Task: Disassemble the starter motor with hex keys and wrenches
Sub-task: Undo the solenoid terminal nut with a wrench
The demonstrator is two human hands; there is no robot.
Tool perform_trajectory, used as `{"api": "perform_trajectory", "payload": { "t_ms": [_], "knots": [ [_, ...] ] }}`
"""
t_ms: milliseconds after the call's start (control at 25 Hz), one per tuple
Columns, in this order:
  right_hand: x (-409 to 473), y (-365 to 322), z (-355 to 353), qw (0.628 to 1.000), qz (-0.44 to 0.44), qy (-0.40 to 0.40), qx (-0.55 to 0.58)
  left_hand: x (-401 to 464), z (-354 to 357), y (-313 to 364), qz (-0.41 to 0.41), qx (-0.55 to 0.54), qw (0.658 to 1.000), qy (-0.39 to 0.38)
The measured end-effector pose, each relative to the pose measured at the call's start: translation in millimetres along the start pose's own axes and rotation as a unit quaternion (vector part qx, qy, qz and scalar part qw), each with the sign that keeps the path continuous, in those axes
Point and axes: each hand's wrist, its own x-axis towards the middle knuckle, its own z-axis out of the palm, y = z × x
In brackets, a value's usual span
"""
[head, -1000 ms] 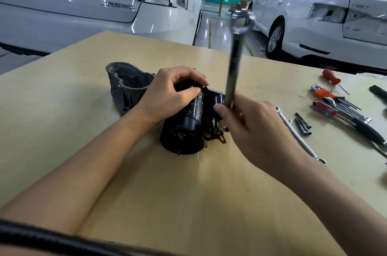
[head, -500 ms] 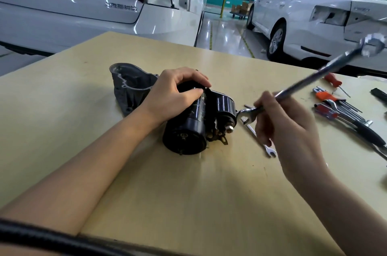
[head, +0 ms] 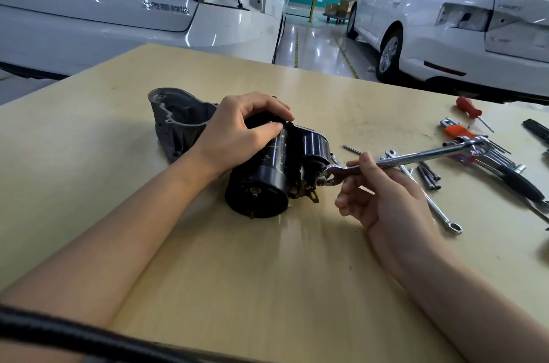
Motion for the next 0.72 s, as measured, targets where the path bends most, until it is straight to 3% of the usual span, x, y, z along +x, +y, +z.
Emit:
{"api": "perform_trajectory", "payload": {
  "t_ms": [200,360,440,600,680,720],
  "knots": [
    [-1.9,0.8,-0.9,1.0,-0.016,-0.007,-0.013,-0.6,0.0,-0.1,-0.001,0.005,1.0,0.002],
    [0.8,-7.6,6.2,0.974,-0.124,-0.037,-0.185,-0.1,0.1,-0.9,0.001,0.001,1.0,-0.001],
    [3.3,-17.6,14.4,0.915,-0.21,-0.055,-0.34,0.2,0.2,-1.9,0.002,-0.002,1.0,0.0],
    [3.2,-29.3,43.1,0.732,-0.312,-0.146,-0.588,1.0,-0.5,-5.8,0.017,-0.013,1.0,0.0],
    [2.1,-27.5,52.7,0.638,-0.352,-0.168,-0.664,0.9,-1.3,-6.1,0.022,-0.017,1.0,-0.006],
    [1.7,-27.2,54.3,0.618,-0.367,-0.174,-0.673,0.8,-1.1,-6.1,0.023,-0.017,1.0,-0.007]
  ]
}}
